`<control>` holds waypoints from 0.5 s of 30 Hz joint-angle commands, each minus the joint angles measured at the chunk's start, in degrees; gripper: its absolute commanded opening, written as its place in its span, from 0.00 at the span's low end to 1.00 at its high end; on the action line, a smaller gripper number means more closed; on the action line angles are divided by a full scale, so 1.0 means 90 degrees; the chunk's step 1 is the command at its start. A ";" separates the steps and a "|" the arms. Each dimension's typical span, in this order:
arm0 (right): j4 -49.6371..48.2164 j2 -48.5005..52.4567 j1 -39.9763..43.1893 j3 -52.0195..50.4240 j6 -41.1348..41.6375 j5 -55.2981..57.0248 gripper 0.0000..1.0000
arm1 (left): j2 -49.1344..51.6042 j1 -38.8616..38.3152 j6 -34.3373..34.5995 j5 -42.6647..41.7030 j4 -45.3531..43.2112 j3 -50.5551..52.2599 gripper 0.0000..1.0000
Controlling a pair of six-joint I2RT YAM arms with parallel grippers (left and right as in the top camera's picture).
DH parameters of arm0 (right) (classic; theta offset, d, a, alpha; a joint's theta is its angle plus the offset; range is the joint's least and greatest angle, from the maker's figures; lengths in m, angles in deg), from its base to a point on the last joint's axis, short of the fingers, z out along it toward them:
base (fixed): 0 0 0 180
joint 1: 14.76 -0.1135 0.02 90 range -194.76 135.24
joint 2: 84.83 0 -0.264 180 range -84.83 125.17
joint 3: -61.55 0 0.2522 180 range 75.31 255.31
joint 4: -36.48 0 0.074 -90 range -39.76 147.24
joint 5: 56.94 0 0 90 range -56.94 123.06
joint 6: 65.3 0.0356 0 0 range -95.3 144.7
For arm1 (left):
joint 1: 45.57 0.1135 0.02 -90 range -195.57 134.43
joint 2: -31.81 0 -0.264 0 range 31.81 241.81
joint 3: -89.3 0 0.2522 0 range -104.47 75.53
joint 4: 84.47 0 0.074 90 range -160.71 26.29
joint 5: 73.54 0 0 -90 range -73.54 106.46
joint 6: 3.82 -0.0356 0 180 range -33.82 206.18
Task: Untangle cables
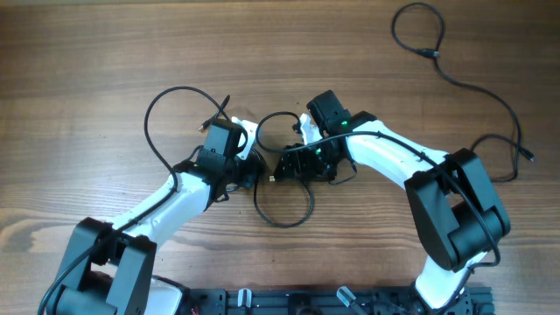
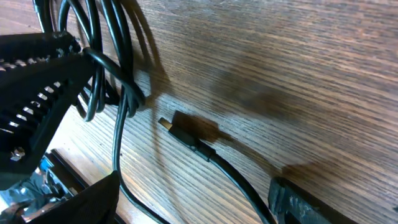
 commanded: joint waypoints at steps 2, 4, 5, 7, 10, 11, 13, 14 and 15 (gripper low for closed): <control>0.0005 -0.0155 0.0022 0.0063 -0.0265 -0.0104 0.80 | 0.0073 0.0005 -0.0027 0.0039 -0.0029 0.0041 0.39; -0.0015 -0.0155 0.0019 0.0063 -0.0265 -0.0104 0.80 | 0.0151 0.0005 -0.0197 0.0046 -0.0015 0.0041 0.37; -0.0017 -0.0155 0.0019 0.0063 -0.0267 -0.0104 0.80 | 0.0192 0.0005 -0.0199 0.0121 0.0010 0.0041 0.37; -0.0015 -0.0155 0.0019 0.0063 -0.0265 -0.0104 0.80 | 0.0347 0.0005 -0.0202 0.0257 0.0024 0.0041 0.36; -0.0039 -0.0155 0.0019 0.0066 -0.0267 -0.0104 0.80 | 0.0478 0.0005 -0.0199 0.0282 -0.0121 0.0041 0.37; -0.0058 -0.0155 0.0019 0.0063 -0.0267 -0.0102 0.80 | 0.0476 0.0005 -0.0199 0.0282 -0.0214 0.0041 0.36; -0.0083 -0.0155 0.0019 0.0063 -0.0282 -0.0104 0.81 | 0.0476 0.0005 -0.0197 0.0282 -0.0357 0.0041 0.32; -0.0083 -0.0155 0.0019 0.0063 -0.0299 -0.0104 0.81 | 0.0442 0.0005 -0.0197 0.0279 -0.0352 0.0041 0.26; -0.0073 -0.0155 0.0019 0.0063 -0.0306 -0.0107 0.80 | 0.0391 0.0005 -0.0197 0.0279 -0.0323 0.0039 0.19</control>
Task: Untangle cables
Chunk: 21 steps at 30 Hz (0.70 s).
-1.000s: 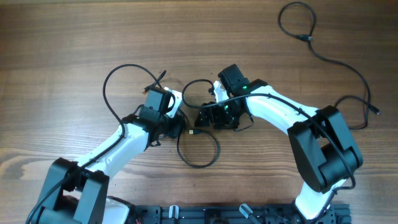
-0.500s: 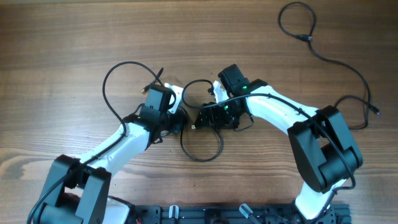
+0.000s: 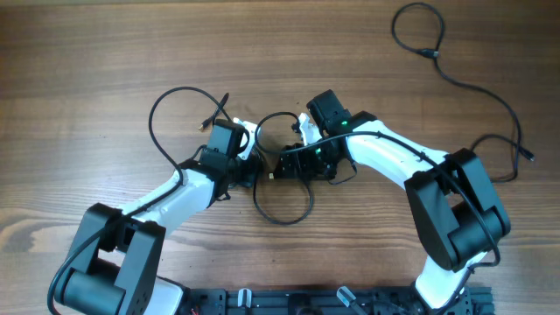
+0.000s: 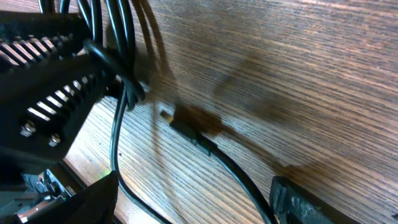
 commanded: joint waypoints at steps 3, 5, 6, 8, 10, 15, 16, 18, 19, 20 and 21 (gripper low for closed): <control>-0.0092 -0.0158 0.0019 0.0063 -0.0185 -0.0262 0.78 | -0.0512 0.0007 0.0146 0.0102 0.0214 0.0032 0.07; -0.0355 -0.0158 -0.0024 0.0066 -0.0695 -0.1139 0.77 | -0.0840 0.0007 0.0493 0.0100 0.0386 0.0032 0.04; -0.0420 -0.0158 -0.0036 0.0066 -0.0699 -0.1307 0.77 | -0.0930 0.0015 0.0612 0.0097 0.0427 0.0032 0.05; -0.0590 -0.0158 -0.0046 0.0066 -0.0593 -0.1435 0.77 | -0.1076 0.0027 0.0843 0.0051 0.0500 0.0032 0.07; -0.0775 -0.0155 -0.0058 0.0066 -0.0442 -0.1469 0.77 | -0.1093 0.0090 0.1146 -0.0090 0.0534 0.0032 0.11; -0.1661 -0.0158 -0.0160 0.0066 -0.0272 -0.1428 0.73 | -0.1093 0.1066 0.1632 -0.1540 0.0814 0.0032 0.07; -0.1768 -0.0155 -0.0160 0.0066 -0.0260 -0.1409 0.73 | -0.1093 0.1253 0.1630 -0.1843 0.0848 0.0032 0.07; -0.2108 -0.0155 -0.0160 0.0066 -0.0041 -0.1350 0.71 | -0.1093 0.1625 0.1630 -0.2385 0.0886 0.0032 0.05; -0.2246 -0.0158 -0.0163 0.0066 0.0114 -0.1413 0.64 | -0.1090 0.1797 0.1630 -0.2594 0.0899 0.0032 0.04; -0.2382 -0.0158 -0.0194 0.0066 0.0155 -0.1596 0.58 | -0.1090 0.1906 0.1630 -0.2727 0.0899 0.0032 0.04; -0.2579 -0.0155 -0.0267 0.0066 0.0155 -0.1906 0.55 | -0.1090 0.2004 0.1632 -0.2856 0.0899 0.0032 0.04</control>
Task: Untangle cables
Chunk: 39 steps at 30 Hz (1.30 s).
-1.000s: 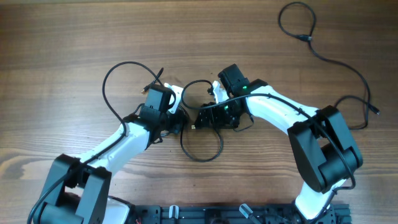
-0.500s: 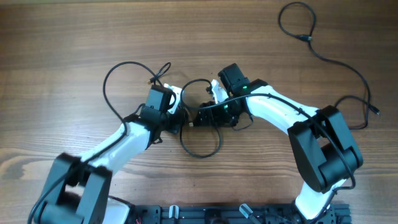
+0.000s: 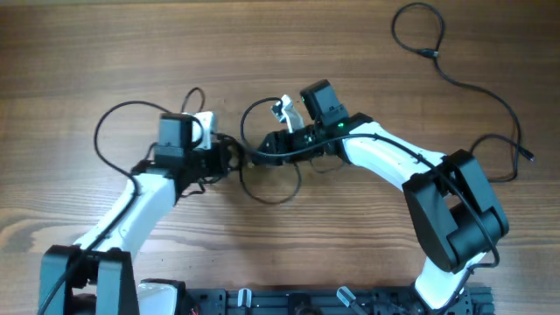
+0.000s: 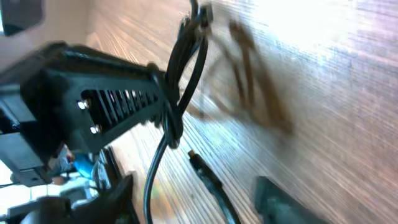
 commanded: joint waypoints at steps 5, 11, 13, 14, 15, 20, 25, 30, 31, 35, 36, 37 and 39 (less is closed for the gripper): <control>-0.0852 -0.0146 -0.0546 0.0058 0.0253 0.0182 0.56 | -0.0102 0.0423 0.0194 -0.1192 0.0007 0.0022 0.04; -0.1246 -0.0146 -0.0641 0.0058 0.0435 0.1532 0.36 | -0.0102 0.0423 0.0350 -0.1481 0.0005 0.0022 0.04; -0.1081 -0.0146 -0.0687 0.0058 0.0461 0.1530 0.36 | -0.0102 0.0423 0.0398 -0.1477 -0.0005 0.0022 0.04; -0.0984 -0.0146 -0.0733 0.0058 0.0432 0.1532 0.36 | -0.0102 0.0423 0.0486 -0.1474 -0.0022 0.0022 0.04; -0.0901 -0.0146 -0.0782 0.0058 0.0406 0.1537 0.36 | -0.0102 0.0423 0.0573 -0.1472 -0.0066 0.0022 0.04; -0.0325 -0.0146 -0.0799 0.0058 0.0444 0.2858 0.16 | -0.0104 0.0585 0.0631 -0.1506 -0.0024 0.0022 0.04; 0.0651 -0.0146 -0.0668 0.0058 0.1078 0.4534 0.11 | -0.0104 0.1387 0.0634 -0.1528 0.0219 0.0022 0.04; 0.0469 -0.0148 -0.0661 0.0058 0.0495 0.3602 0.14 | -0.0102 0.1620 0.0627 -0.1525 0.0345 0.0022 0.04; 0.0272 -0.0148 -0.0653 0.0063 0.0119 0.3104 0.25 | -0.0102 0.1608 0.0602 -0.1525 0.0345 0.0022 0.04; 0.0017 -0.0214 -0.0622 0.0248 -0.0534 0.2429 0.36 | -0.0085 0.1588 0.0415 -0.1598 0.0340 0.0022 0.04; -0.0007 -0.0214 -0.0629 0.0304 -0.0685 0.2419 0.37 | -0.0085 0.1579 0.0301 -0.1707 0.0340 0.0022 0.04; -0.0083 -0.0214 -0.0629 0.0335 -0.0964 0.2312 0.39 | -0.0080 0.1552 0.0257 -0.1846 0.0340 0.0022 0.04; -0.0151 -0.0214 -0.0646 0.0335 -0.1078 0.1967 0.41 | -0.0080 0.1496 0.0267 -0.1858 0.0340 0.0022 0.04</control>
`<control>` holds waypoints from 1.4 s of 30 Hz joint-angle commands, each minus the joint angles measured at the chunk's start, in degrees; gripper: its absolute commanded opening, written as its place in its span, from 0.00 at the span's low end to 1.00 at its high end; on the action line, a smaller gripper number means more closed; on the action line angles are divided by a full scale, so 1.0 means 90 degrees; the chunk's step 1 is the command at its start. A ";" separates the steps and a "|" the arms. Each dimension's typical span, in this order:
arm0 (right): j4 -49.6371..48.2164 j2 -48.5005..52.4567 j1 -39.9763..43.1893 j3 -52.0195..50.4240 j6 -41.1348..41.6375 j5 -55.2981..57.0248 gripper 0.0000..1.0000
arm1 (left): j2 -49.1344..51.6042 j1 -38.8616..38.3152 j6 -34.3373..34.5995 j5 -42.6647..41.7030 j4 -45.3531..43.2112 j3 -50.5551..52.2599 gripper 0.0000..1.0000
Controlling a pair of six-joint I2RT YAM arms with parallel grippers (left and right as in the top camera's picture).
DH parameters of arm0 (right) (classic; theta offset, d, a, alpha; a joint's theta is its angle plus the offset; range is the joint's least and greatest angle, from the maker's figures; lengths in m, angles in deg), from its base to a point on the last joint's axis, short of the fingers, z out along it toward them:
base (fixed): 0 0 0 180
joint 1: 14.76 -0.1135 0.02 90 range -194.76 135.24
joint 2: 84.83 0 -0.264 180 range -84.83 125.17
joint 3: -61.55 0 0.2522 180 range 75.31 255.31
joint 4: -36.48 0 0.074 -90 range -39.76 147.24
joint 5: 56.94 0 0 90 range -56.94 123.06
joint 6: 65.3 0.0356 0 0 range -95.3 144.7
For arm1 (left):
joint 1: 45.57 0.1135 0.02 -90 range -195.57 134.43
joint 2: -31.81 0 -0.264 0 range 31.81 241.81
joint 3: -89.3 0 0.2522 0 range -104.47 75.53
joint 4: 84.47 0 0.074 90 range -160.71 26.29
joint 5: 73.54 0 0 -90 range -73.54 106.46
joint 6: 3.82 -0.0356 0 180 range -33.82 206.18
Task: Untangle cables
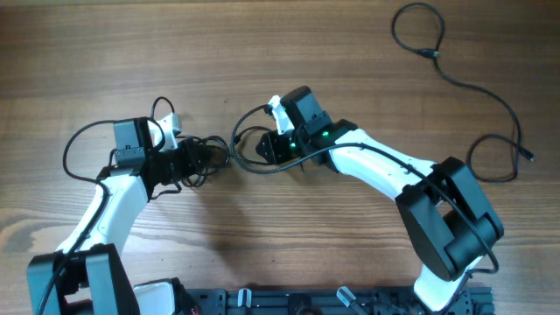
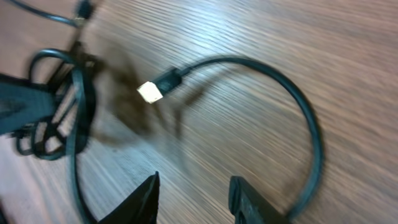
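Note:
A black cable is bunched into a tangle (image 1: 206,154) left of centre, and one loop (image 1: 246,140) reaches right. My left gripper (image 1: 191,160) is shut on the tangle, with strands wound around its fingers. In the right wrist view the tangle (image 2: 67,109) is at the left, and a free loop (image 2: 297,118) ending in a pale plug (image 2: 151,92) lies on the wood. My right gripper (image 1: 256,150) sits over that loop. Its fingers (image 2: 147,200) are apart, with only bare wood between them (image 2: 194,198).
A second black cable (image 1: 455,83) runs from a loop at the far right corner down to the right edge, apart from both arms. The wooden table (image 1: 289,236) carries nothing else. The arms' bases stand at the near edge.
My left gripper has moved further left with the tangle in it. The big loop in front of the grippers has drawn in. My right gripper moved slightly left; it now faces a free plug end.
First both grippers were close together at the table's centre, in a tangle with wide loops on either side. By 1.3 s ago the left gripper stood further left, cable wound round it. Now it is further left still, and the loops are smaller.

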 commanded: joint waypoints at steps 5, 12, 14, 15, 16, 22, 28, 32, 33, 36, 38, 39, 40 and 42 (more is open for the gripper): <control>-0.0262 -0.0121 -0.0153 0.0202 -0.0597 -0.0981 0.41 | -0.0078 -0.0362 -0.0202 -0.0289 -0.0068 0.0000 0.04; -0.0221 -0.0119 -0.0376 0.0199 -0.0087 -0.0789 0.40 | -0.0080 -0.0699 -0.0347 -0.0653 -0.0141 0.0000 0.04; -0.0233 -0.0119 -0.0376 0.0199 -0.0073 -0.0782 0.40 | -0.0080 -0.0699 -0.0367 -0.0789 -0.0148 0.0000 0.04; -0.0243 -0.0119 -0.0376 0.0199 -0.0073 -0.0775 0.40 | -0.0080 -0.0699 -0.0369 -0.0814 -0.0151 0.0000 0.04; -0.0248 -0.0119 -0.0376 0.0199 -0.0041 -0.0634 0.40 | -0.0080 -0.0699 -0.0389 -0.0942 -0.0165 0.0000 0.04; -0.0376 -0.0119 -0.0376 0.0199 0.0323 -0.0352 0.32 | -0.0078 -0.0699 -0.0607 -0.1190 -0.0165 0.0000 0.04; -0.0699 -0.0119 -0.0333 0.0199 0.0617 -0.0799 0.36 | -0.0080 -0.0699 -0.0602 -0.0726 -0.0141 0.0000 0.04; -0.0556 -0.0119 -0.0347 0.0199 0.0772 -0.0903 0.34 | -0.0080 -0.0699 -0.0597 -0.0714 -0.0168 0.0000 0.04; -0.0483 -0.0119 -0.0345 0.0199 0.0775 -0.0882 0.32 | -0.0080 -0.0699 -0.0580 -0.0712 -0.0168 0.0000 0.04; -0.0454 -0.0119 -0.0345 0.0187 0.0755 -0.0831 0.28 | -0.0080 -0.0699 -0.0508 -0.0712 -0.0170 0.0000 0.04; -0.0442 -0.0119 -0.0342 0.0187 0.0755 -0.0685 0.19 | -0.0080 -0.0697 -0.0508 -0.0695 -0.0170 0.0000 0.04; -0.0444 -0.0119 -0.0340 0.0187 0.0758 -0.0661 0.15 | -0.0078 -0.0697 -0.0508 -0.0656 -0.0170 0.0000 0.04; -0.0444 -0.0119 -0.0338 0.0187 0.0753 -0.0656 0.10 | -0.0080 -0.0699 -0.0505 -0.0612 -0.0170 0.0000 0.04; -0.0444 -0.0119 -0.0338 0.0187 0.0760 -0.0636 0.04 | -0.0080 -0.0699 -0.0503 -0.0488 -0.0168 0.0000 0.04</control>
